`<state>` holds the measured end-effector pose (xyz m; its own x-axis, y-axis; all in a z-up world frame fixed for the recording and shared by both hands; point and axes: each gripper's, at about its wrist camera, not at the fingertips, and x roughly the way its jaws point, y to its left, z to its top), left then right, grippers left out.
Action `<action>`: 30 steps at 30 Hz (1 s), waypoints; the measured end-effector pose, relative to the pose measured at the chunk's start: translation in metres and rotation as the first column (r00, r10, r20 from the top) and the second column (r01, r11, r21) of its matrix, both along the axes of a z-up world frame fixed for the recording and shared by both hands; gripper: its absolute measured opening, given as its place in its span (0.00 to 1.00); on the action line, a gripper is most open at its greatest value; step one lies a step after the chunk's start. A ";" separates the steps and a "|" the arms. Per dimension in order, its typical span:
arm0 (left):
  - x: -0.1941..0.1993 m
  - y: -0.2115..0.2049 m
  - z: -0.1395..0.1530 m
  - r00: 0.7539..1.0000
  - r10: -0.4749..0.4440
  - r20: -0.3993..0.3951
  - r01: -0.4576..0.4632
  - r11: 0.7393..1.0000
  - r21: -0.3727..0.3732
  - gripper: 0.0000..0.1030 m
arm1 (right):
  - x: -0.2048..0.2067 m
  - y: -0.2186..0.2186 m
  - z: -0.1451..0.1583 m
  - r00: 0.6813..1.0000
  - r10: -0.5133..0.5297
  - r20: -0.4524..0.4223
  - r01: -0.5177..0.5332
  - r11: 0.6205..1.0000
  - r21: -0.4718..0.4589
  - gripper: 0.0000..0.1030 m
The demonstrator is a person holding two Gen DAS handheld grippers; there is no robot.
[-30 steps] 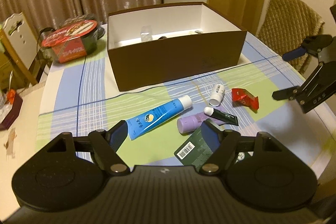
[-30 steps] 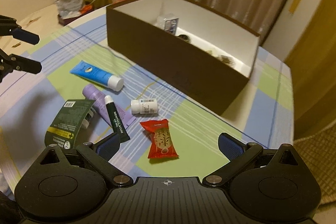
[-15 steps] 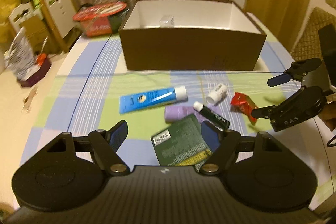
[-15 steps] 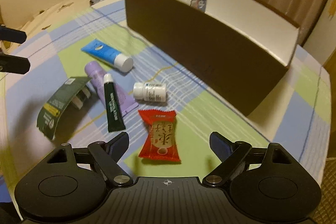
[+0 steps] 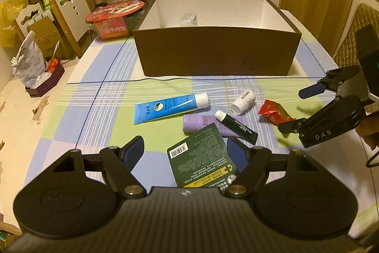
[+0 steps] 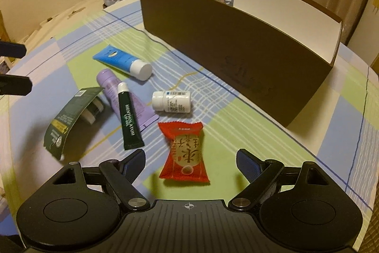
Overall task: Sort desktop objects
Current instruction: 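Grasp the red candy packet with the right tool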
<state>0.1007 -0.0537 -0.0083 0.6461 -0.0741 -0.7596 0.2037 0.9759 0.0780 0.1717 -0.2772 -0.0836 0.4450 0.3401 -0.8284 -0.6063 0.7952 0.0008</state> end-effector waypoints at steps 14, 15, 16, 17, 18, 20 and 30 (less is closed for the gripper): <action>0.002 0.007 -0.011 0.999 0.020 -0.035 -0.021 0.999 -0.034 0.72 | 0.010 0.006 -0.013 1.000 0.008 -0.015 -0.008 1.000 0.003 0.60; 0.002 0.007 -0.011 0.999 0.021 -0.036 -0.023 0.999 -0.037 0.72 | 0.010 0.006 -0.014 1.000 0.009 -0.017 -0.009 1.000 0.003 0.57; 0.002 0.007 -0.011 0.999 0.023 -0.036 -0.024 0.999 -0.039 0.72 | 0.011 0.006 -0.014 1.000 0.010 -0.018 -0.010 1.000 0.002 0.57; 0.003 0.007 -0.011 0.999 0.024 -0.036 -0.026 0.999 -0.042 0.71 | 0.011 0.006 -0.015 1.000 0.011 -0.020 -0.011 1.000 0.002 0.57; 0.003 0.005 -0.012 0.999 0.022 -0.037 -0.024 0.999 -0.044 0.71 | 0.011 0.005 -0.015 1.000 0.012 -0.021 -0.012 1.000 0.002 0.57; 0.005 0.001 -0.013 0.999 0.018 -0.041 -0.020 0.999 -0.047 0.71 | 0.012 0.005 -0.016 1.000 0.014 -0.024 -0.014 1.000 0.002 0.48; 0.015 -0.025 -0.018 0.999 0.001 -0.039 -0.004 0.996 -0.084 0.71 | 0.010 -0.004 -0.010 1.000 0.002 -0.009 -0.001 1.000 0.029 0.26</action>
<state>0.1158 -0.0786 -0.0266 0.6164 -0.1371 -0.7754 0.2025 0.9792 -0.0122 0.1817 -0.2813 -0.0934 0.4372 0.3649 -0.8220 -0.6074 0.7939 0.0294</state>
